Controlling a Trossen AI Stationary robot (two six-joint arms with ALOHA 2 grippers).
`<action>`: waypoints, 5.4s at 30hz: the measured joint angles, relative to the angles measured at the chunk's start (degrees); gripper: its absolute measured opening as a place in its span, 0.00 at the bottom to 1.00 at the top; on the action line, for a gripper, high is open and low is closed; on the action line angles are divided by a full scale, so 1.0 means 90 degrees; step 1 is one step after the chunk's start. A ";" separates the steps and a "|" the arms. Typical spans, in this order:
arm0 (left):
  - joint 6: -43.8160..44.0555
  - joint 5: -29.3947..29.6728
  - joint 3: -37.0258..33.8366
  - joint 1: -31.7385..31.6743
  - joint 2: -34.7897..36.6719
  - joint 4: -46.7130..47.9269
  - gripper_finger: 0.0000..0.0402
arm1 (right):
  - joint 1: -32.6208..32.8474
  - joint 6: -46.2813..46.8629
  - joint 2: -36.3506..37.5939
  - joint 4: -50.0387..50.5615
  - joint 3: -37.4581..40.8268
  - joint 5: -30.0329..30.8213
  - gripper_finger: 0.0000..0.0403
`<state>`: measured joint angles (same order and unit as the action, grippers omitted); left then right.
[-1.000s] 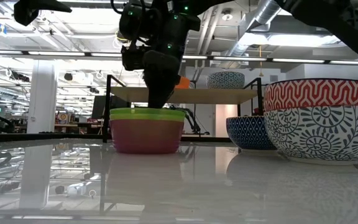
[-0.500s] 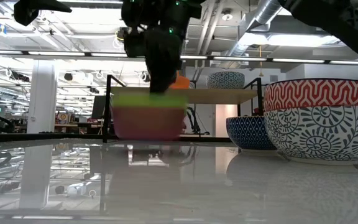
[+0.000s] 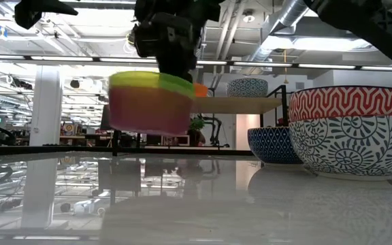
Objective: Place and stack bowls onto a shelf
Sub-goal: Stack the green bowl on top of the orange bowl on the shelf, then stack the yellow bowl on top of the green bowl on the shelf
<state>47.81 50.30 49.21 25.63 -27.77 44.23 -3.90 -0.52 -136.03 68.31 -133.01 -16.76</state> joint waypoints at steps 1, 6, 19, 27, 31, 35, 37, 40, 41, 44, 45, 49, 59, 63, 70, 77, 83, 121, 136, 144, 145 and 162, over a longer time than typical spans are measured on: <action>-0.0002 0.0000 0.0000 -0.0002 0.0000 0.0002 0.34 | -0.0030 -0.0042 -0.0002 -0.0018 0.0005 -0.0374 0.04; -0.0003 -0.0002 0.0000 0.0000 0.0000 0.0014 0.34 | -0.0046 0.0178 0.0010 0.0036 -0.0008 -0.0013 0.04; -0.0017 0.0000 0.0000 -0.0002 0.0000 0.0012 0.34 | -0.0259 0.0296 0.0015 0.0285 -0.0182 -0.0241 0.04; -0.0019 0.0000 0.0000 0.0000 0.0000 0.0015 0.34 | -0.0727 0.0563 0.0865 0.0416 -0.0199 -0.0069 0.04; -0.0018 0.0000 0.0000 -0.0001 0.0000 0.0017 0.34 | -0.1150 0.0716 0.1408 0.0324 -0.0191 0.0389 0.04; -0.0015 0.0005 0.0000 -0.0001 0.0000 0.0029 0.34 | -0.1673 0.0962 0.1974 -0.0028 -0.0194 0.0785 0.04; -0.0015 0.0005 0.0000 0.0000 0.0000 0.0029 0.34 | -0.1946 0.1131 0.2217 -0.0413 -0.0194 0.1135 0.04; -0.0012 0.0009 0.0000 -0.0002 0.0002 0.0029 0.34 | -0.2353 0.1408 0.2413 -0.0965 -0.0201 0.1322 0.04; -0.0012 0.0010 0.0000 0.0000 0.0002 0.0029 0.34 | -0.2509 0.1540 0.2451 -0.1078 -0.0204 0.1324 0.04; -0.0012 0.0039 0.0000 -0.0002 0.0000 0.0031 0.34 | -0.2851 0.1724 0.2390 -0.1336 -0.0202 0.1325 0.04; -0.0010 0.0039 0.0000 0.0000 0.0002 0.0029 0.34 | -0.2941 0.1758 0.2364 -0.1382 -0.0200 0.1323 0.04; -0.0008 0.0038 0.0000 0.0000 0.0001 0.0035 0.34 | -0.3078 0.1759 0.2058 -0.1531 -0.0201 0.1280 0.04; -0.0002 0.0052 0.0000 -0.0002 0.0002 0.0061 0.34 | -0.3329 0.1723 0.1627 -0.1125 -0.0190 0.1319 0.04; -0.0012 0.0182 0.0000 -0.0001 0.0001 0.0071 0.34 | -0.3393 0.1674 0.1637 -0.1071 -0.0196 0.1375 0.04; -0.0007 0.0431 0.0000 -0.0002 0.0002 0.0165 0.34 | -0.3466 0.1506 0.1643 -0.0772 -0.0069 0.1375 0.04; -0.0005 0.0447 0.0000 -0.0002 0.0002 0.0163 0.34 | -0.3425 0.1415 0.1521 -0.0805 -0.0069 0.1343 0.04; 0.0001 0.0447 0.0000 -0.0002 0.0000 0.0159 0.34 | -0.3407 0.1402 0.1345 -0.0754 -0.0065 0.1343 0.04; -0.0013 0.0445 0.0000 0.0000 0.0001 0.0154 0.34 | -0.0841 0.1008 0.2190 -0.1169 0.0244 0.1602 0.25; -0.0007 0.0447 0.0000 -0.0002 0.0002 0.0155 0.34 | 0.0452 0.1004 0.2169 -0.3461 0.2732 0.1902 0.25; -0.0005 0.0450 0.0000 -0.0002 0.0002 0.0155 0.34 | 0.0681 0.1005 0.2169 -0.4511 0.3894 0.1899 0.25; -0.0005 0.0450 0.0000 0.0000 0.0002 0.0155 0.34 | 0.0711 0.1006 0.2169 -0.4617 0.4001 0.1901 0.25; 0.0053 0.0451 0.0000 -0.0002 0.0002 0.0158 0.34 | 0.1164 0.1009 0.1696 -0.5971 0.4682 0.1884 0.25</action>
<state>48.29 54.36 49.21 25.61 -27.75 45.65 6.58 8.56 -120.76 14.57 -90.87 0.20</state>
